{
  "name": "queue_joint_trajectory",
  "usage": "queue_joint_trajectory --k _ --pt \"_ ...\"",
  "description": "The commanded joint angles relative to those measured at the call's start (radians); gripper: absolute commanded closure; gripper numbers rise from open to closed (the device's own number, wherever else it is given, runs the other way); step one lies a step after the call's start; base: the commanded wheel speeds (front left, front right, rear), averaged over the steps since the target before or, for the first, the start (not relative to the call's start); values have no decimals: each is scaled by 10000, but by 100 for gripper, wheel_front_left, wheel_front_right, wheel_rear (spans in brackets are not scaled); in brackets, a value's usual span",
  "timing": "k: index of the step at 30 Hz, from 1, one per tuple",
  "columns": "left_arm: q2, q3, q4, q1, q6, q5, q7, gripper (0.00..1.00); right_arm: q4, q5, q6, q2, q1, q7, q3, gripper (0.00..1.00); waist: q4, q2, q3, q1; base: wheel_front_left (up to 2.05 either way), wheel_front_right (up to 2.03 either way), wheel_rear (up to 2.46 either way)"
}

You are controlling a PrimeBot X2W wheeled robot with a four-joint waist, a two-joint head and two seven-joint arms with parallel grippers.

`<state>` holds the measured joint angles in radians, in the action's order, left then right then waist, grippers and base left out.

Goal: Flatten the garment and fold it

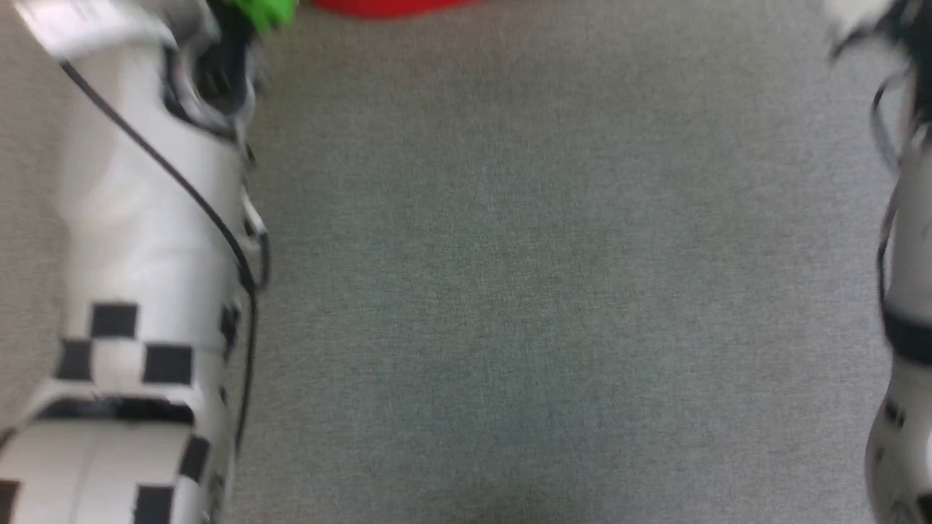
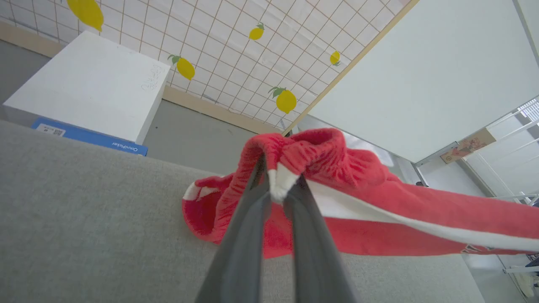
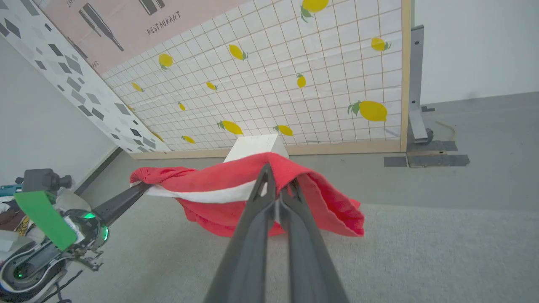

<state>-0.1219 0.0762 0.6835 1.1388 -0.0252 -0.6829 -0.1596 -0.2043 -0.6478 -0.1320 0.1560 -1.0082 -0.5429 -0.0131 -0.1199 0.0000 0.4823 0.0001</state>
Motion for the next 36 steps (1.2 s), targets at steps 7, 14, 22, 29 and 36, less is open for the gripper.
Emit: queue_joint_trajectory --k 7,14,22,29,36 --pt "415 166 355 -2938 -606 -619 618 100 1637 -748 13 -209 4072 -817 -128 100 613 0 -2558 -1 0 0 0" --pt "626 433 11 -5823 -766 -1110 1124 100 3015 -979 13 -669 7838 -1877 -832 100 689 0 -3705 -1 0 0 0" --pt "676 605 -920 -8354 -256 -1385 1156 100 4030 -676 13 -867 10848 -3060 -1010 100 717 0 -4417 -1 0 0 0" --pt "526 379 -2155 -10347 655 -1578 776 100 4811 -530 13 -915 12359 -4280 -956 100 628 0 -4879 -1 0 0 0" --pt "440 94 -4149 -12064 1518 -2030 108 100 5410 -625 13 -1000 12844 -4930 -1318 100 647 0 -5046 -1 0 0 0"
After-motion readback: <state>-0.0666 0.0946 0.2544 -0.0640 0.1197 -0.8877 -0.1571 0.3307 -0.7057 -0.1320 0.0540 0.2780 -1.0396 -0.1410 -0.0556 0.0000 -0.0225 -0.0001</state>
